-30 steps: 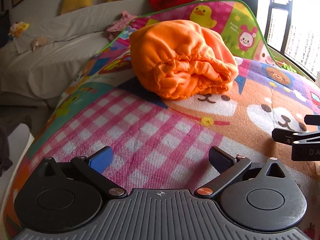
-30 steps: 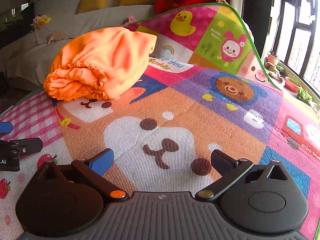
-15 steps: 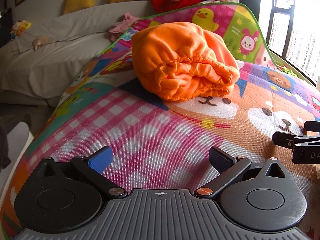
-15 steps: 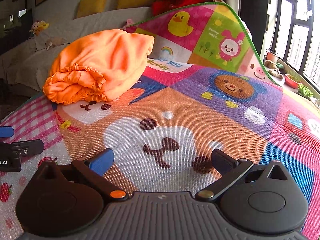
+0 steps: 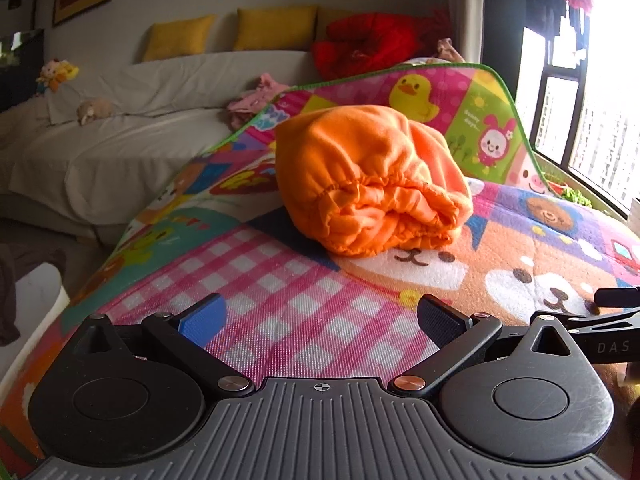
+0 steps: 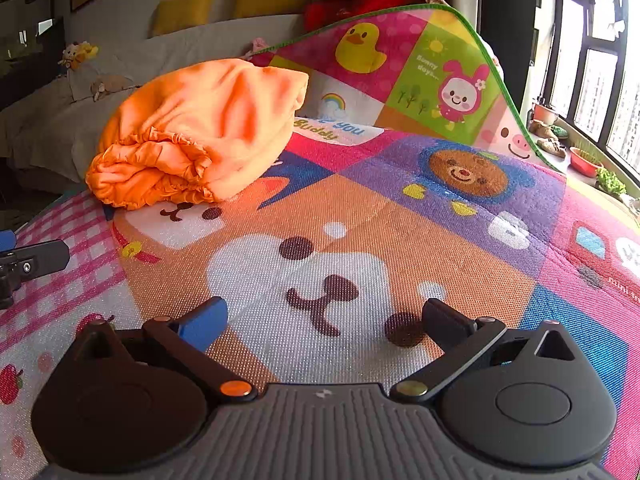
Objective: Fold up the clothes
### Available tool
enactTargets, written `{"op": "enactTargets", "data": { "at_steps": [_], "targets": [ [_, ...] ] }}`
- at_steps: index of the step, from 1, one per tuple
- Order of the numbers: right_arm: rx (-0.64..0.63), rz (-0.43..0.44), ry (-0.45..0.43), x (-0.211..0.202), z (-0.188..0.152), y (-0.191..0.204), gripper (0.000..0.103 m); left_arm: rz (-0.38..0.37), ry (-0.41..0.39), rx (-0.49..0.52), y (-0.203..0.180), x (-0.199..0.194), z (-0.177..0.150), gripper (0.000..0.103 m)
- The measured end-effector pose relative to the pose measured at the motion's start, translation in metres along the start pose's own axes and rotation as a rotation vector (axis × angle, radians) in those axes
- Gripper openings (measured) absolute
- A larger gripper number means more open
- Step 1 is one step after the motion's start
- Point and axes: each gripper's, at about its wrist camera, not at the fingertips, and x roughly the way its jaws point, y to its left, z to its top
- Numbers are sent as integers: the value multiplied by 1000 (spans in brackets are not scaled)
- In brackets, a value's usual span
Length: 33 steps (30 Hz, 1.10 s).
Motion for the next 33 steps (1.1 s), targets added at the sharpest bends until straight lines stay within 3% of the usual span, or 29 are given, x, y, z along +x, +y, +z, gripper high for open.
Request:
{"op": "enactTargets", "data": {
  "at_steps": [8, 33],
  "targets": [
    [-3, -1, -2, 0, -1, 1, 103, 1, -26, 22, -4, -4, -2, 103],
    [-2, -2, -4, -1, -2, 1, 103, -4, 19, 7, -2, 2, -2, 103]
  ]
}}
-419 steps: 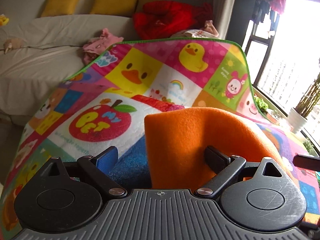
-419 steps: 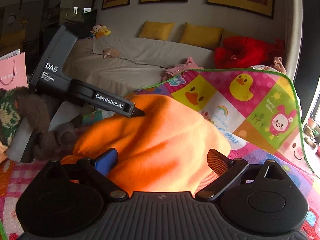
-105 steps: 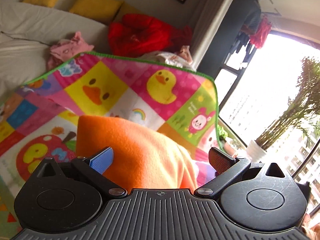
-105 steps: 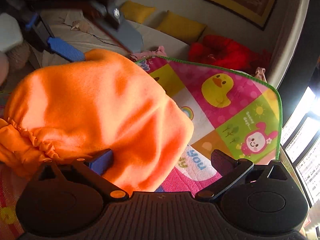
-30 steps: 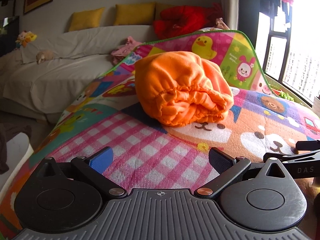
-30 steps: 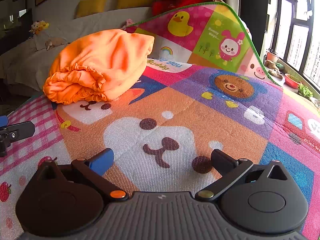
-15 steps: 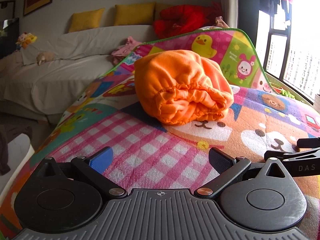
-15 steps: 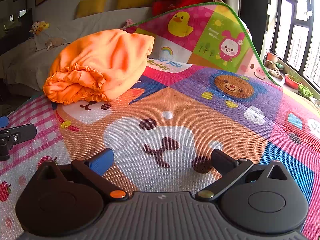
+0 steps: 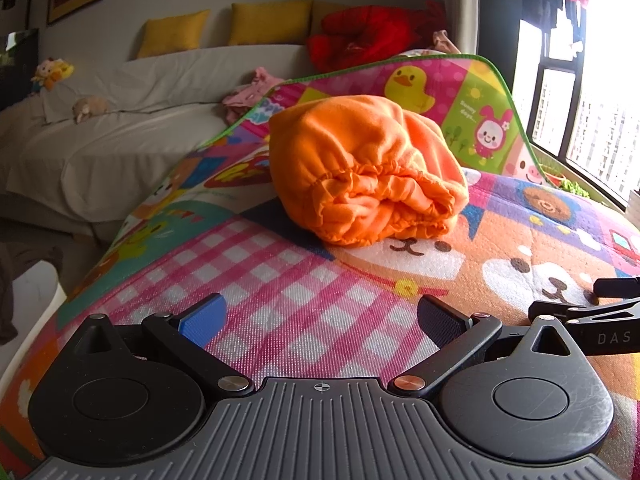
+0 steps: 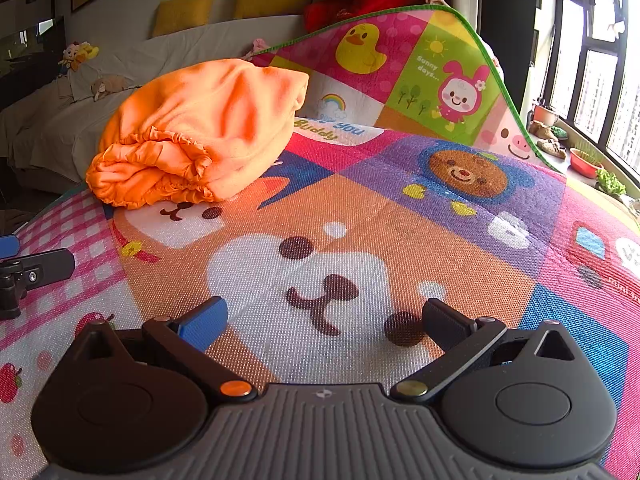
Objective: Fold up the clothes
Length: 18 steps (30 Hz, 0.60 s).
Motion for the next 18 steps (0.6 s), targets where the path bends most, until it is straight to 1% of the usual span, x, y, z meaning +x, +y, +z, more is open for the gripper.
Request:
{"op": "enactTargets", "data": {
  "at_steps": [18],
  "targets": [
    [-3, 0, 0, 1, 0, 0, 103, -22, 8, -8, 2, 2, 0, 103]
  ]
}}
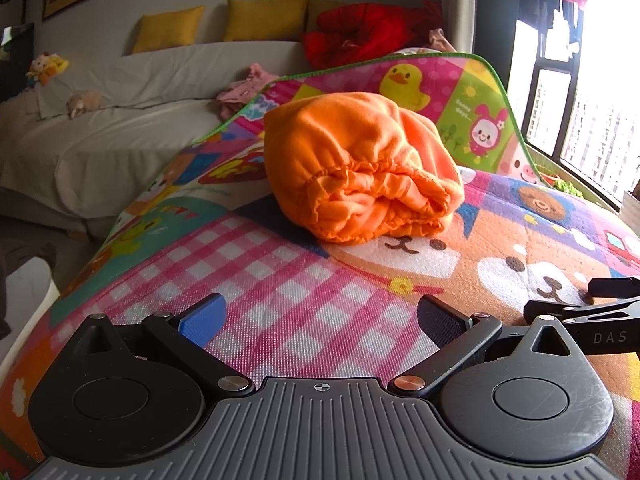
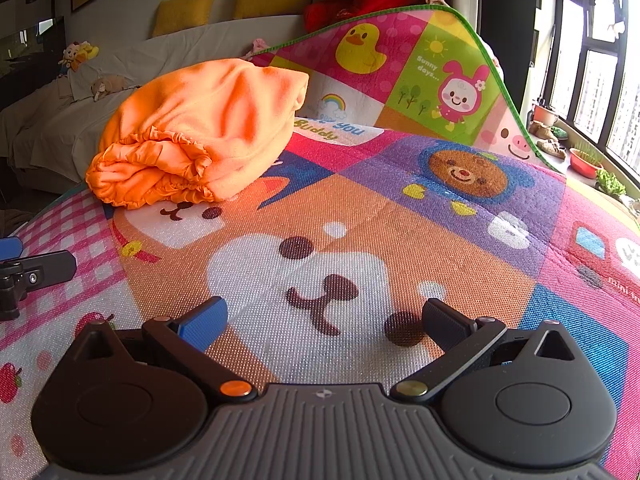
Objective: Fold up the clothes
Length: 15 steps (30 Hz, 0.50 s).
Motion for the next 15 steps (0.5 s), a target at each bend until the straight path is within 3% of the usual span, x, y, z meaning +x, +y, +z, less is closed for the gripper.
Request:
{"op": "enactTargets", "data": {
  "at_steps": [15],
  "targets": [
    [1, 1, 0, 0, 0, -1, 103, -5, 17, -3, 0, 3, 0, 103]
  ]
}}
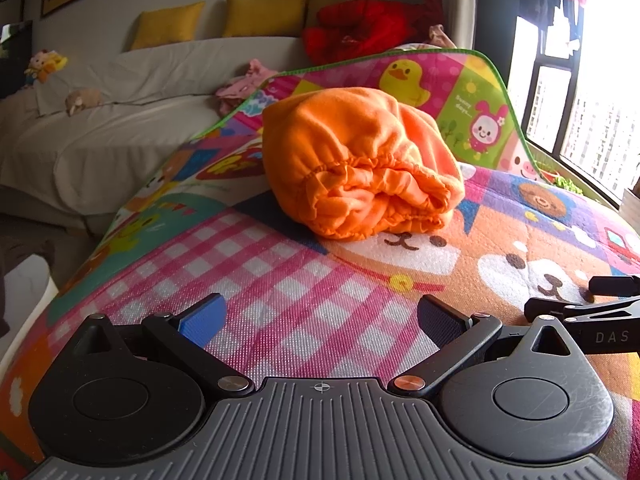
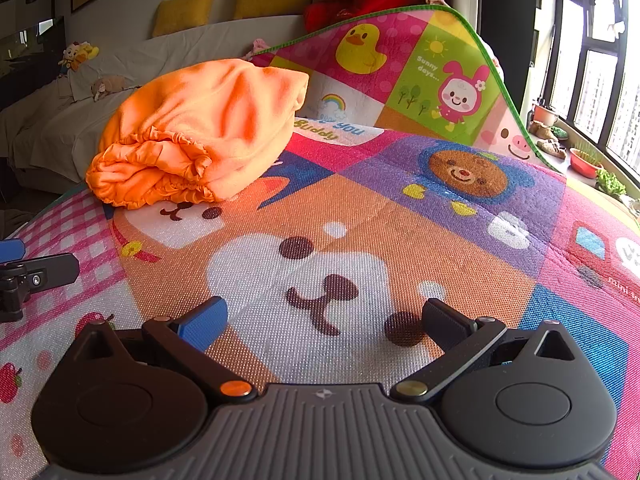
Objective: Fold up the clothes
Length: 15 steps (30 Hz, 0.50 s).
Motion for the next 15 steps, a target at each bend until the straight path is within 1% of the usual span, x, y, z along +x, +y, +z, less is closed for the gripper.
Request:
{"op": "enactTargets", "data": {
  "at_steps": [7, 15],
  "targets": [
    [2, 1, 0, 0, 0, 0, 103, -9, 8, -9, 2, 1, 0, 103],
    [0, 0, 0, 0, 0, 0, 103, 3, 6, 7, -1, 1, 0, 103]
  ]
}}
